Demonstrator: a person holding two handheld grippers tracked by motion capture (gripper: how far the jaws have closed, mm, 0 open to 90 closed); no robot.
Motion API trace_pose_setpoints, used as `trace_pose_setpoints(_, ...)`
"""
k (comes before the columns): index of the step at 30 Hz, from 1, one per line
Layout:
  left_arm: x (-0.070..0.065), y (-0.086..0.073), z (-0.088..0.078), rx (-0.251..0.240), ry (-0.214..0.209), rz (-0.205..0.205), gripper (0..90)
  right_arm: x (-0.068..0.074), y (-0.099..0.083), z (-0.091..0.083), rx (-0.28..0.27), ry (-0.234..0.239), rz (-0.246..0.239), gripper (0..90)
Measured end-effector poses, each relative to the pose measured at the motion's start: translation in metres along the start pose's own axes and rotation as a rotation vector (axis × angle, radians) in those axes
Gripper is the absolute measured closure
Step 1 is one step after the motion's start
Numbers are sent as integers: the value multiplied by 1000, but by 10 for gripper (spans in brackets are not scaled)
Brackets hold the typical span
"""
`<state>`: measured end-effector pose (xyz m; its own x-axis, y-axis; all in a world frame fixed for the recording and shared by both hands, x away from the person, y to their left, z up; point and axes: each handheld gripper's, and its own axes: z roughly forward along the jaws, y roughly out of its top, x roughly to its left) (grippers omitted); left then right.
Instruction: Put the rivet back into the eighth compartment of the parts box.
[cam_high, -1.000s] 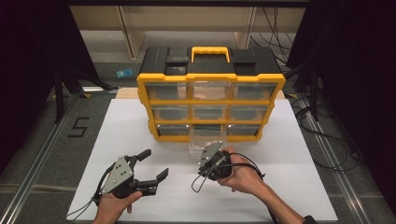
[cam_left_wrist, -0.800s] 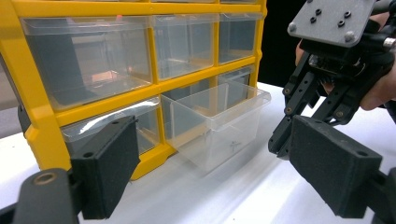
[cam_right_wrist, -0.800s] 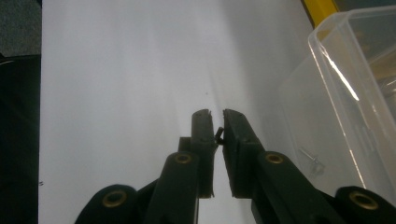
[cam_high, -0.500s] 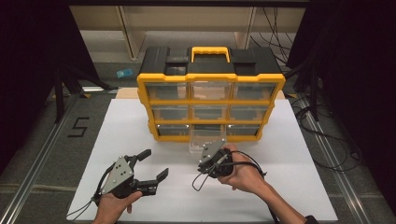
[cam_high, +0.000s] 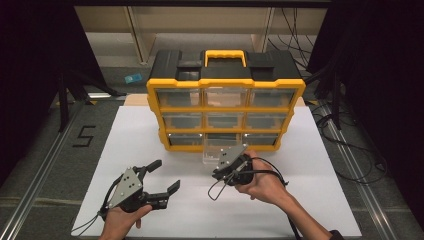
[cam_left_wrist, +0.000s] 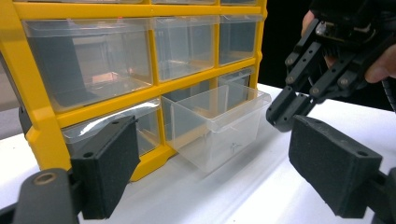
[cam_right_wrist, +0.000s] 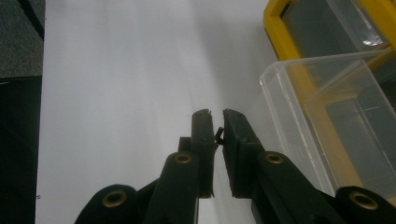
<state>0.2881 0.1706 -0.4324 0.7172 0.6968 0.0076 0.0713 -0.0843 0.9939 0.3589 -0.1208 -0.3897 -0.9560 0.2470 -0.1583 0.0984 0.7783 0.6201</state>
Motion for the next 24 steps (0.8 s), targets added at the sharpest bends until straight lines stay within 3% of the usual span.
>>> trace_pose_setpoints(11, 0, 0, 0, 2, 0, -2, 163, -11, 3, -19, -65, -57, 23, 836)
trace_pose_setpoints(24, -1, 0, 0, 0, -1, -5, 163, -35, -5, -28, -124, -140, 90, 836)
